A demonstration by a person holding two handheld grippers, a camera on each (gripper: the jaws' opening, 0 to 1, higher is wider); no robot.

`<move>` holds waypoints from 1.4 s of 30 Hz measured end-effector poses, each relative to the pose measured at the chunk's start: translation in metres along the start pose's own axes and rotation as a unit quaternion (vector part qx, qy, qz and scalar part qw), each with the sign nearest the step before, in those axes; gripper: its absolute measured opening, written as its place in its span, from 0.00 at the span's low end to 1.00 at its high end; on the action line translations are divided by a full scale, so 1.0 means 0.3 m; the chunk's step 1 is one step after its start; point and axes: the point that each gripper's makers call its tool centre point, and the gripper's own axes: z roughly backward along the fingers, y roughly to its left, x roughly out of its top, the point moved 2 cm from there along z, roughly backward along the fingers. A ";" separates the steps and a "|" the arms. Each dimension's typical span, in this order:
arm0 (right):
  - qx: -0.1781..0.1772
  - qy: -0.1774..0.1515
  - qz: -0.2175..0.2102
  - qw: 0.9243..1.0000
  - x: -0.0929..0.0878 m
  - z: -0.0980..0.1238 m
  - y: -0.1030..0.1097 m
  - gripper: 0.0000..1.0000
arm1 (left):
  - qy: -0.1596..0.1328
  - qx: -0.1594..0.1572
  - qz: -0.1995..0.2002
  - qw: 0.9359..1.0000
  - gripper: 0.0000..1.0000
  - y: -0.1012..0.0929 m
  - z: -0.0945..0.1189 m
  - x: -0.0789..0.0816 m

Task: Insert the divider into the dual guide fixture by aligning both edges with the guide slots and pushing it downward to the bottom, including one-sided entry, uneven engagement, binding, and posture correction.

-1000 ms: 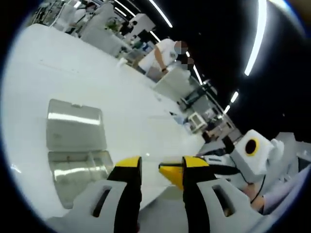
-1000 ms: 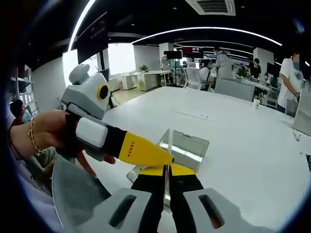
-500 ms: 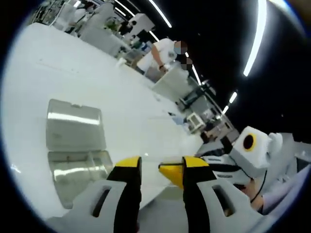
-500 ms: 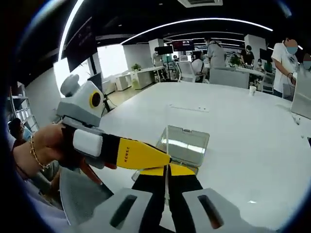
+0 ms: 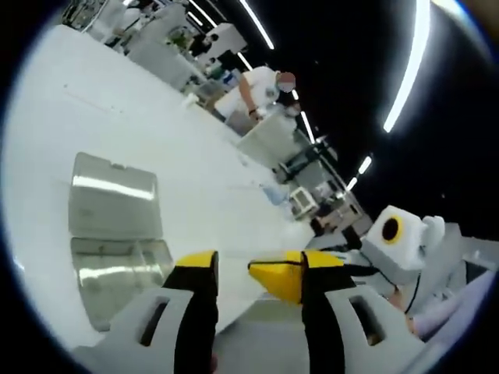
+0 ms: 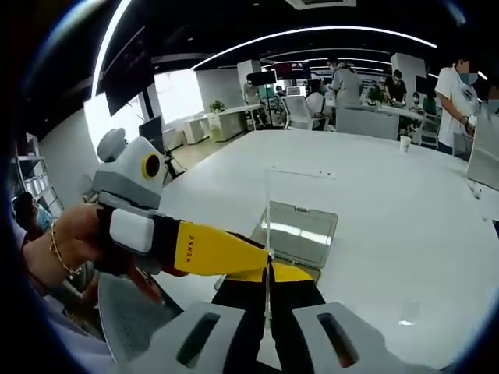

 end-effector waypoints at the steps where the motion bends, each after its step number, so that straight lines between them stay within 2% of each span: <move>1: -0.001 0.000 0.001 1.000 0.002 0.001 0.003 0.00 | -0.006 -0.005 0.004 1.000 0.42 -0.001 0.008 0.007; 4: 0.000 0.002 0.002 1.000 0.007 0.000 0.012 0.00 | -0.018 -0.010 0.011 1.000 0.44 0.009 0.032 0.024; 9: 0.002 0.009 0.001 1.000 0.008 -0.013 0.038 0.00 | -0.031 -0.006 0.002 1.000 0.44 0.048 0.086 0.035; 12: 0.004 0.016 -0.001 1.000 0.007 -0.024 0.055 0.00 | -0.050 0.012 -0.019 0.998 0.44 0.092 0.129 0.052; 15: 0.004 0.023 -0.005 1.000 0.006 -0.032 0.068 0.00 | -0.054 0.015 -0.032 0.998 0.44 0.109 0.165 0.051; 19: 0.002 0.035 -0.012 0.999 0.005 -0.046 0.086 0.00 | -0.064 0.028 -0.073 0.995 0.44 0.135 0.225 0.061; 22: -0.001 0.042 -0.012 0.999 0.008 -0.057 0.100 0.00 | -0.067 0.028 -0.083 0.994 0.44 0.146 0.257 0.071; 28: -0.012 0.054 -0.021 0.998 0.013 -0.078 0.112 0.00 | -0.063 0.036 -0.135 0.988 0.45 0.172 0.328 0.094; 30: -0.016 0.064 -0.023 0.998 0.007 -0.089 0.116 0.00 | -0.063 0.038 -0.161 0.984 0.45 0.174 0.346 0.099; 37: -0.033 0.103 -0.054 0.993 -0.023 -0.128 0.112 0.00 | -0.048 0.033 -0.225 0.973 0.46 0.174 0.402 0.085; 39: -0.038 0.112 -0.065 0.991 -0.030 -0.141 0.111 0.00 | -0.038 0.032 -0.249 0.967 0.47 0.177 0.417 0.076; 42: -0.044 0.124 -0.086 0.988 -0.040 -0.162 0.113 0.00 | -0.023 0.032 -0.265 0.964 0.47 0.186 0.430 0.062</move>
